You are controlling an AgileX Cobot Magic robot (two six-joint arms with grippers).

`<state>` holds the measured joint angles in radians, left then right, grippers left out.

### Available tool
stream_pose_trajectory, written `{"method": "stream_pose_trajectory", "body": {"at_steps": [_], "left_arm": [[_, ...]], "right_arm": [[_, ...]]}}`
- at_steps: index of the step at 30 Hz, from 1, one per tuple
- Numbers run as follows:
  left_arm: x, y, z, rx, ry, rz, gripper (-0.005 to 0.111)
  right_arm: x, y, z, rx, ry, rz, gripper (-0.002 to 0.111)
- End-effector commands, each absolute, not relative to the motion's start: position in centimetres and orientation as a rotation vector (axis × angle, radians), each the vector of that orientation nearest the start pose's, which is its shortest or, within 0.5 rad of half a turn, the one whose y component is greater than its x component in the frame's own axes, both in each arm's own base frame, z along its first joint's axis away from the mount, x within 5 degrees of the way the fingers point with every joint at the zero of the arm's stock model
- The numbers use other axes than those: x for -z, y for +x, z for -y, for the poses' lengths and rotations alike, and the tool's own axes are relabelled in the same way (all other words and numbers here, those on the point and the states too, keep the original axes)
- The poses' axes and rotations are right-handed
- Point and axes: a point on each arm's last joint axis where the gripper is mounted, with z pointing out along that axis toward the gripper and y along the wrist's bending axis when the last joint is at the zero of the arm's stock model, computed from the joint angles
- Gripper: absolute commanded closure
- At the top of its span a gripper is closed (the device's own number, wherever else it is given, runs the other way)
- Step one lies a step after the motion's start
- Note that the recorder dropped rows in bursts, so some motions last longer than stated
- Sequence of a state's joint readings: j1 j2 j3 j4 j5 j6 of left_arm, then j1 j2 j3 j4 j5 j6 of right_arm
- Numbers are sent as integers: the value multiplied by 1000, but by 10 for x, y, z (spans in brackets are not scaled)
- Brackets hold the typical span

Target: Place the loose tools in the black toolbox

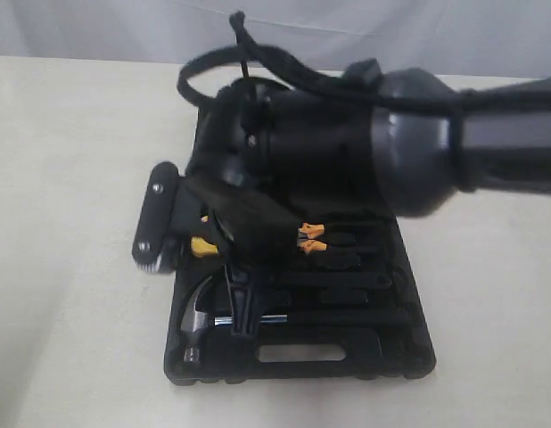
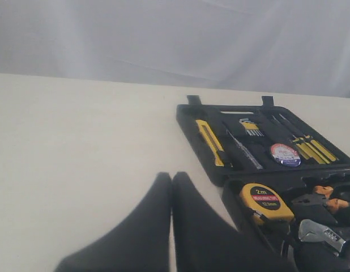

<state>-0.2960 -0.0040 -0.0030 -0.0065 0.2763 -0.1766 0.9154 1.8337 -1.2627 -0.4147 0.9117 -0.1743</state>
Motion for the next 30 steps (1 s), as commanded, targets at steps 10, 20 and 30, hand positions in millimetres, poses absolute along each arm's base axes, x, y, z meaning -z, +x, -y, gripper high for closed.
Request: {"method": "stream_pose_trajectory", "body": {"at_steps": [10,20,30], "left_arm": [[-189,52,16,346,111,-1765,107],[-189,52,16,346,111,-1765,107],[-189,52,16,346,111,-1765,107]], "right_arm": [[-164,172,-241,380,-1905,-2185,105],[-159,157,-253,279,-1820,-2197,55],[-153,153,-252,204,-1787,-2219,60]]}}
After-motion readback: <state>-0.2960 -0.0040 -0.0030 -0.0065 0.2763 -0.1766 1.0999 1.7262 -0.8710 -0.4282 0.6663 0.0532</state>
